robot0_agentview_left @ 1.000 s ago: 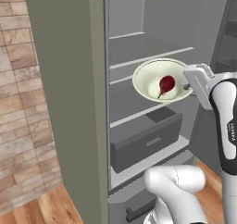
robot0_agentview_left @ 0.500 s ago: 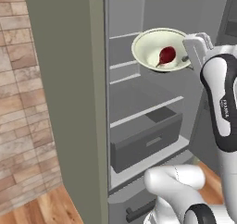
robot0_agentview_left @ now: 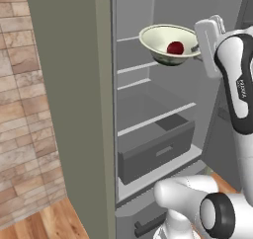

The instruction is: Move the mug from next to the sink to the open cabinet. Then, move the bowl with the pear to the fridge to clear the area for faucet cleaning.

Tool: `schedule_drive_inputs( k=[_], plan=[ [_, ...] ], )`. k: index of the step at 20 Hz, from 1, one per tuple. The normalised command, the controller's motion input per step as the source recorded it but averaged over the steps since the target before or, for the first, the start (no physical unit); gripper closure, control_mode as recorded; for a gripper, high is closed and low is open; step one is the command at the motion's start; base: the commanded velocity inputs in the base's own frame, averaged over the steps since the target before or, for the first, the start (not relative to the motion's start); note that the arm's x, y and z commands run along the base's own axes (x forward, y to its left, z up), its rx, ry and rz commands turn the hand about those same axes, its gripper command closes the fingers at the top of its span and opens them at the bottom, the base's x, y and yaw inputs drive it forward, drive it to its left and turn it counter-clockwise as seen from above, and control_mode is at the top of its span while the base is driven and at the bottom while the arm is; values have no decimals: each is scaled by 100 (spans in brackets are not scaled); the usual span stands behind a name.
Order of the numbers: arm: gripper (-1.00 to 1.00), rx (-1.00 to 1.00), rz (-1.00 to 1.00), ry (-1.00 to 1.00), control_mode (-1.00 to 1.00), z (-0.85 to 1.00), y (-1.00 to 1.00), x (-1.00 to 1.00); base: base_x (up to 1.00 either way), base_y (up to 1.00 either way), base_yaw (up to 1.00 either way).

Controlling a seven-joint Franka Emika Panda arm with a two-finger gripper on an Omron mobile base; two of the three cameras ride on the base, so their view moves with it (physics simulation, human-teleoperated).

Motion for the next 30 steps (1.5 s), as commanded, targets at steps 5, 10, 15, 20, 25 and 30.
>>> schedule_drive_inputs(
  k=[5,10,15,20,25,30],
  plan=[
    [100,0,-7,0,-100,-31,27,85,0,0,0],
    [100,0,-12,0,-100,-24,33,99,0,0,0],
    [100,0,-15,0,-100,-7,34,100,0,0,0],
    [100,2,-9,3,-100,-1,19,98,0,0,0],
    [100,0,-3,12,-100,-9,10,85,0,0,0],
    [100,2,-1,22,-100,-7,2,67,0,0,0]
  ],
)
